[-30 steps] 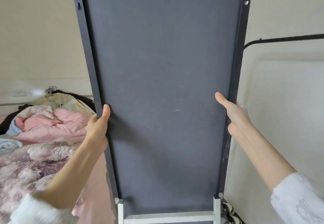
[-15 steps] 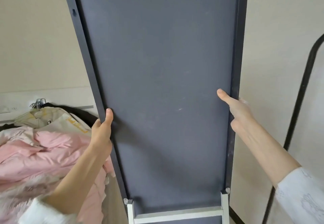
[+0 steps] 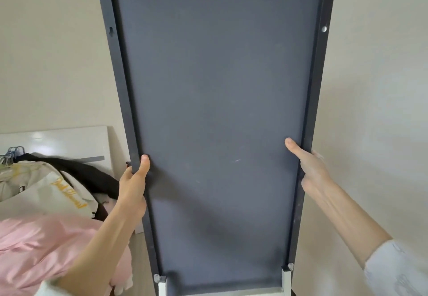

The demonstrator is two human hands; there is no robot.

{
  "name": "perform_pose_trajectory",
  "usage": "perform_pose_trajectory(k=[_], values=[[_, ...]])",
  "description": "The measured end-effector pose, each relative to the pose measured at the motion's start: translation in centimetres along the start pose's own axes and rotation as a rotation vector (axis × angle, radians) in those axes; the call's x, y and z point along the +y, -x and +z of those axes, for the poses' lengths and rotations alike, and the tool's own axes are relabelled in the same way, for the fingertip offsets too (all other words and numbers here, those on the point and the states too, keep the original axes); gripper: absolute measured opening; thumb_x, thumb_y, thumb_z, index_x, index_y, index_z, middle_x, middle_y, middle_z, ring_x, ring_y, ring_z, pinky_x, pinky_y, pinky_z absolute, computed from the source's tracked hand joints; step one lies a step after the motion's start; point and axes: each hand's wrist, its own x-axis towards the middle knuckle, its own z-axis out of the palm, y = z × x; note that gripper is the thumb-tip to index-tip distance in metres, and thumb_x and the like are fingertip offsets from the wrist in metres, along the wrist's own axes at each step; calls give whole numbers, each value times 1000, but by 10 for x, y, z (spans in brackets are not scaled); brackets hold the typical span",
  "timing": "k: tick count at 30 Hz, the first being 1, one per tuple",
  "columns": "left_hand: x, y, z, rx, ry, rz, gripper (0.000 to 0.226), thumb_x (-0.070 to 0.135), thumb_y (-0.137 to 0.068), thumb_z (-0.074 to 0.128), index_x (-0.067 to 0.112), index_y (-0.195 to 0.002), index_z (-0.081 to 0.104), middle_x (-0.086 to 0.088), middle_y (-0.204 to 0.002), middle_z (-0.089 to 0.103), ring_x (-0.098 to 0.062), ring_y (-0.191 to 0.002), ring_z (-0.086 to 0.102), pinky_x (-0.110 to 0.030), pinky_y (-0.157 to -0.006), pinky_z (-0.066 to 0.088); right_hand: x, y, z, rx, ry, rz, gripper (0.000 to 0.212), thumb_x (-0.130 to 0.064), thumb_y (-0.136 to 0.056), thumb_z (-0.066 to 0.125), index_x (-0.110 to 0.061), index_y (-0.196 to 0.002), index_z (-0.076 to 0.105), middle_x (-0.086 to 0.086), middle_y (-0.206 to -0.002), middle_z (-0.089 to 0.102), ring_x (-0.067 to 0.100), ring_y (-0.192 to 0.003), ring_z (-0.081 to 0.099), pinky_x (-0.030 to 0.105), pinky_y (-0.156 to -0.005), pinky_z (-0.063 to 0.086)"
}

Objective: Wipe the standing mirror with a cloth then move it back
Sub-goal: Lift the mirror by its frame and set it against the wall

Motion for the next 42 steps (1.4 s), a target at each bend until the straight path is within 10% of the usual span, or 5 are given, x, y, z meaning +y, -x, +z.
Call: perform_pose_trajectory(k=[3, 9, 29, 38, 42], values=[[-21, -57, 31, 6, -6, -1, 36, 51, -80, 63, 18, -95, 61, 8, -86, 68, -6, -70, 68, -17, -53, 52, 14, -68, 16, -22, -17, -8, 25, -32, -72, 78, -28, -83, 55, -20, -90, 59, -8, -81, 50, 21, -72, 38], [-58, -173, 81, 56, -37, -40, 73, 54, -80, 60, 14, -137, 39, -1, -139, 46, -24, -126, 46, -44, -107, 35, 46, -196, 54, -37, -2, 21, 23, -30, -74, 77, -28, -86, 57, -20, -93, 60, -2, -87, 53, 22, -79, 37], [-212, -375, 292, 198, -139, 23, 44, 38, -93, 50, 16, -130, 45, 3, -112, 56, -19, -107, 54, -31, -91, 42, 158, -554, 39, -133, 29, 251, 49, -29, -74, 77, -19, -118, 59, -8, -115, 65, 10, -109, 58, 28, -87, 44], [-257, -388, 299, 456, -267, 62, 33, 49, -90, 49, 19, -102, 55, -2, -108, 59, -23, -107, 56, -45, -102, 41, 194, -645, 70, -378, 64, 314, 28, -29, -78, 74, -26, -103, 62, -20, -98, 66, -11, -83, 59, 12, -66, 41], [-263, -392, 305, 507, -319, 91, 29, 50, -89, 47, 21, -93, 52, -2, -98, 58, -22, -98, 56, -42, -95, 45, 208, -670, 77, -441, 106, 294, 23, -30, -79, 73, -26, -100, 64, -14, -107, 67, 3, -104, 59, 22, -92, 42]])
